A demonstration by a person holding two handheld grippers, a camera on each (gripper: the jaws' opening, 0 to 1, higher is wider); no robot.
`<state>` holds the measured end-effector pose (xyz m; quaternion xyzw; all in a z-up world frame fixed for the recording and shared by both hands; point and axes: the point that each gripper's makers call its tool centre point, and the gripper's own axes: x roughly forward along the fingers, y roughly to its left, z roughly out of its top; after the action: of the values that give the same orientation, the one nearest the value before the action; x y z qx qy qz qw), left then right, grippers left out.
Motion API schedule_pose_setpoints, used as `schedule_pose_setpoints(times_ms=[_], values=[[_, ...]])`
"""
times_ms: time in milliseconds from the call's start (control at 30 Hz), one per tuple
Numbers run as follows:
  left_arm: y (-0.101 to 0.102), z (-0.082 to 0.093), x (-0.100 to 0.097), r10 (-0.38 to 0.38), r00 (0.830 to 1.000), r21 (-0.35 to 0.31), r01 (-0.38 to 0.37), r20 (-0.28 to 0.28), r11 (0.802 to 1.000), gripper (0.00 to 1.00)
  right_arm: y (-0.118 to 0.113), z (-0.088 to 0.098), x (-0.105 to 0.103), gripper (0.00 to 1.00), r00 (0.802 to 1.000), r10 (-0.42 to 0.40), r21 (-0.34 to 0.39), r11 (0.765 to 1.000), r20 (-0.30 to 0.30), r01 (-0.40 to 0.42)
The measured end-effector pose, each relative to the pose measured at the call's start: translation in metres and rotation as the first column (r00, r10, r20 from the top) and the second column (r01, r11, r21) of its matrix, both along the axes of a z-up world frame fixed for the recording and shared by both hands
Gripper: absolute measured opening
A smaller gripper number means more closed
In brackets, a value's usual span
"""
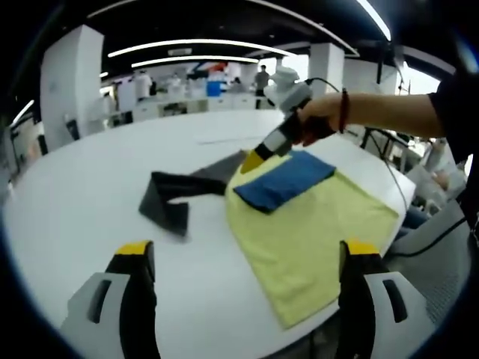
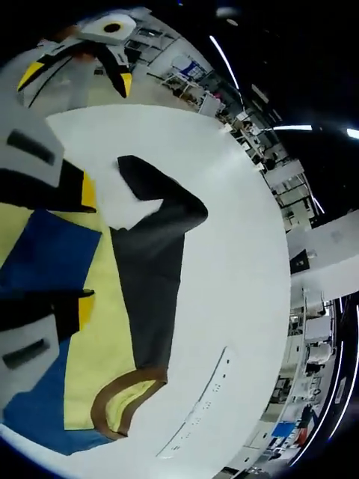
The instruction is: Fold the garment on the visible template until the final outline fits inside the template.
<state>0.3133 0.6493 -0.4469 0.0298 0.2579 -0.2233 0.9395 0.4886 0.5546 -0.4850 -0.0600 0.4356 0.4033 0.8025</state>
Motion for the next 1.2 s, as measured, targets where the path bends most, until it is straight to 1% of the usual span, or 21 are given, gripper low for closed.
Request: schedule_pose_setpoints(times_ms=[33,100,200,233,300,400,467,633,700,733,767,833,900,933,967,1033,1200], values=[[-0.001,0.001,0.0,-0.002,1.0,0.004,0.002,0.002,1.0,0.99,-0.004,0.001,0.003,0.5,1.0,0.001,-0.006,1.0,0.022,-0.001],[-0.002,0.002,0.001,-0.006,1.0,0.011,0.006,0.007,1.0,0.99,-0.011,0.002,0.007,0.55,0.999,0.002,-0.011,1.0,0.042,-0.001],[-0.003,0.004,0.002,-0.013,1.0,0.019,0.013,0.01,1.0,0.99,-0.023,0.008,0.004,0.6,0.998,-0.012,-0.002,1.0,0.058,0.012],[-0.004,0.005,0.002,-0.016,1.0,0.022,0.016,0.012,1.0,0.99,-0.029,0.01,0.005,0.61,0.997,-0.028,0.003,1.0,0.066,0.028],[-0.005,0.006,0.003,-0.019,1.0,0.025,0.019,0.016,0.999,0.99,-0.041,0.011,0.011,0.64,0.995,-0.035,-0.01,0.999,0.092,0.036],[-0.006,0.006,0.004,-0.025,1.0,0.028,0.024,0.016,0.999,0.99,-0.058,0.013,0.009,0.69,0.993,-0.053,-0.022,0.998,0.102,0.056],[-0.007,0.008,0.004,-0.028,0.999,0.028,0.027,0.021,0.999,0.99,-0.067,0.015,0.01,0.72,0.992,-0.074,-0.004,0.997,0.102,0.075],[-0.01,0.009,0.006,-0.037,0.999,0.032,0.037,0.023,0.999,0.99,-0.091,0.02,0.007,0.76,0.987,-0.103,-0.006,0.995,0.12,0.104],[-0.01,0.009,0.006,-0.041,0.999,0.035,0.04,0.022,0.999,0.99,-0.103,0.02,0.013,0.79,0.985,-0.121,-0.004,0.992,0.124,0.122],[-0.011,0.009,0.006,-0.043,0.999,0.036,0.042,0.023,0.998,0.99,-0.104,0.021,0.013,0.79,0.985,-0.123,-0.004,0.992,0.124,0.125],[-0.012,0.01,0.006,-0.045,0.999,0.037,0.045,0.022,0.998,0.99,-0.111,0.021,0.015,0.79,0.983,-0.131,0.001,0.991,0.13,0.132],[-0.013,0.01,0.007,-0.046,0.999,0.038,0.045,0.025,0.998,0.99,-0.121,0.023,0.013,0.79,0.98,-0.148,0.001,0.989,0.136,0.149],[-0.014,0.011,0.008,-0.046,0.999,0.037,0.045,0.029,0.998,0.99,-0.133,0.024,0.015,0.77,0.974,-0.164,-0.005,0.986,0.154,0.167],[-0.014,0.011,0.008,-0.047,0.998,0.036,0.046,0.029,0.998,0.99,-0.135,0.024,0.015,0.77,0.974,-0.166,-0.007,0.986,0.156,0.169],[-0.015,0.012,0.007,-0.051,0.998,0.037,0.05,0.03,0.998,0.99,-0.142,0.026,0.011,0.76,0.971,-0.174,-0.014,0.984,0.164,0.178],[-0.015,0.011,0.007,-0.059,0.998,0.042,0.058,0.027,0.997,0.99,-0.155,0.027,0.015,0.74,0.968,-0.182,-0.019,0.982,0.175,0.188],[-0.016,0.01,0.006,-0.059,0.998,0.043,0.058,0.022,0.997,0.99,-0.186,0.029,0.013,0.73,0.958,-0.218,-0.03,0.973,0.187,0.227]])
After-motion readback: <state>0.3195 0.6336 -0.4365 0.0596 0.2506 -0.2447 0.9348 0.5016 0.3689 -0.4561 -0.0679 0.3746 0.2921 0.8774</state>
